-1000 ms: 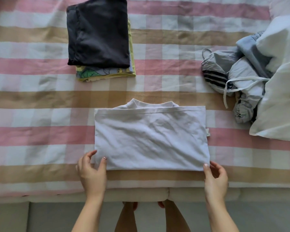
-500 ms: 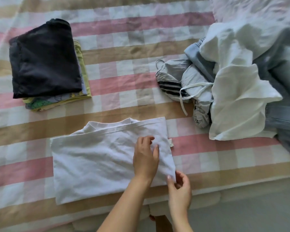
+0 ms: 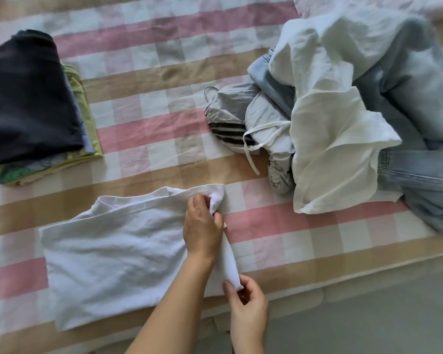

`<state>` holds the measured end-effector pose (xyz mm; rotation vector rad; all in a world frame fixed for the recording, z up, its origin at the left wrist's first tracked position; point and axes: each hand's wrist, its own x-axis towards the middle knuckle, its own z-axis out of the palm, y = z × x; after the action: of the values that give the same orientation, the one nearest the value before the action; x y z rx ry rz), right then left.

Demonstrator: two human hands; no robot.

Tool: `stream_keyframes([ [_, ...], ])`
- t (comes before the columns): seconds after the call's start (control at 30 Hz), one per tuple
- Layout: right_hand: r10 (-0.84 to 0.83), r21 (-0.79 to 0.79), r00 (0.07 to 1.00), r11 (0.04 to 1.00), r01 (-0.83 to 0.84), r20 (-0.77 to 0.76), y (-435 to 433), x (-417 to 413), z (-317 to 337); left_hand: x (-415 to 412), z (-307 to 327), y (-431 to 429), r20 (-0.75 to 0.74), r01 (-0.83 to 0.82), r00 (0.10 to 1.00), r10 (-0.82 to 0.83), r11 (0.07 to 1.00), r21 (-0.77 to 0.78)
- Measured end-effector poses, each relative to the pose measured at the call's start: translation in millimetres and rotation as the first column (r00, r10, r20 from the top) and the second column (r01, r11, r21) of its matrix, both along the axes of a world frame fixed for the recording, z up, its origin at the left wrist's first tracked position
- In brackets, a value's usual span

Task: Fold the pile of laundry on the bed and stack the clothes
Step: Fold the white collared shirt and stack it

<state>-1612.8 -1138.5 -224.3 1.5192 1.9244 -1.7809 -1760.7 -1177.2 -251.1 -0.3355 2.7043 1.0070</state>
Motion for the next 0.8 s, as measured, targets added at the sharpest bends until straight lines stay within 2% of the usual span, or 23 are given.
stream_keyframes([
  [0.1, 0.013, 0.014, 0.998, 1.000, -0.012, -0.069, -13, -2, 15, -3, 9, -15, 0.007, -0.062, 0.998, 0.062, 0.978, 0.200],
  [0.17, 0.034, 0.040, 0.990, 0.999, -0.029, -0.136, -25, -4, 26, -5, 20, -30, 0.116, -0.185, 0.982, 0.150, 0.893, 0.410],
  [0.2, 0.074, 0.077, 0.981, 0.995, -0.061, -0.177, -35, -5, 33, -6, 26, -42, 0.193, -0.265, 0.963, 0.190, 0.808, 0.526],
  [0.27, 0.237, 0.224, 0.929, 0.959, -0.176, -0.285, -55, -8, 43, -6, 36, -72, 0.345, -0.415, 0.909, 0.234, 0.582, 0.699],
  [0.33, 0.438, 0.407, 0.830, 0.867, -0.288, -0.346, -74, -10, 47, -6, 44, -105, 0.457, -0.513, 0.858, 0.233, 0.374, 0.773],
  [0.4, 0.603, 0.550, 0.719, 0.751, -0.366, -0.346, -101, -9, 47, -3, 51, -145, 0.507, -0.545, 0.837, 0.204, 0.253, 0.799],
  [0.47, 0.712, 0.628, 0.616, 0.657, -0.416, -0.337, -129, -8, 44, 4, 55, -188, 0.523, -0.552, 0.833, 0.179, 0.211, 0.807],
  [0.6, 0.834, 0.705, 0.459, 0.522, -0.480, -0.305, -184, -4, 31, 19, 50, -259, 0.523, -0.567, 0.821, 0.229, 0.221, 0.793],
  [0.7, 0.875, 0.715, 0.413, 0.457, -0.529, -0.253, -215, -2, 16, 25, 39, -293, 0.523, -0.583, 0.805, 0.280, 0.211, 0.785],
  [0.8, 0.911, 0.673, 0.382, 0.380, -0.634, -0.154, -233, -3, 3, 28, 24, -309, 0.515, -0.590, 0.801, 0.306, 0.257, 0.766],
])
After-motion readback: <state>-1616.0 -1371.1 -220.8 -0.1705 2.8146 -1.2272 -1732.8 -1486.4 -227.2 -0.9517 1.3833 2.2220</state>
